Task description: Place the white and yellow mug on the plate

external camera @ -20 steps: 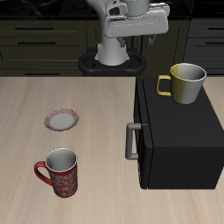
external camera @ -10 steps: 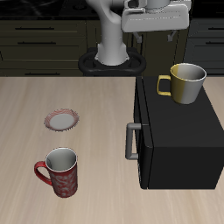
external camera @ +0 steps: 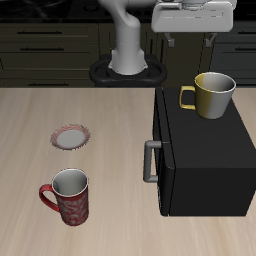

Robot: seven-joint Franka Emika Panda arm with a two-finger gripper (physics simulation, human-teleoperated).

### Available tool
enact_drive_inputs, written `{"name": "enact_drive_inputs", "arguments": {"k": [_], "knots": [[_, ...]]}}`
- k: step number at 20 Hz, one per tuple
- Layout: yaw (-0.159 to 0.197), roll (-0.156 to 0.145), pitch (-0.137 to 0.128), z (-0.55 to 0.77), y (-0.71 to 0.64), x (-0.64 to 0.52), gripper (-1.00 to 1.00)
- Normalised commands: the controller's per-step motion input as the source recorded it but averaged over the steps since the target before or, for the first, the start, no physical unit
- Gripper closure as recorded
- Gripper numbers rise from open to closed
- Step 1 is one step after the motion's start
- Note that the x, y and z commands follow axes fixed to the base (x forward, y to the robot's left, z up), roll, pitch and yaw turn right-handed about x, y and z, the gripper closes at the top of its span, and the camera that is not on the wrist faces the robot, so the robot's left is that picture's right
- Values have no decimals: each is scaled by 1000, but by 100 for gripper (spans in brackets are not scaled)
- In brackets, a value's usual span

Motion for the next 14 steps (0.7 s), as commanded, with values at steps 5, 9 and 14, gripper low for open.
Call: {"name": "enact_drive_inputs", "arguments": {"k": [5, 9, 14], "knots": [[-27, -47, -22, 44, 93, 218, -100], [-32, -28, 8, -22, -44, 216, -100], [1, -26, 7, -117, -159, 142, -100]]}}
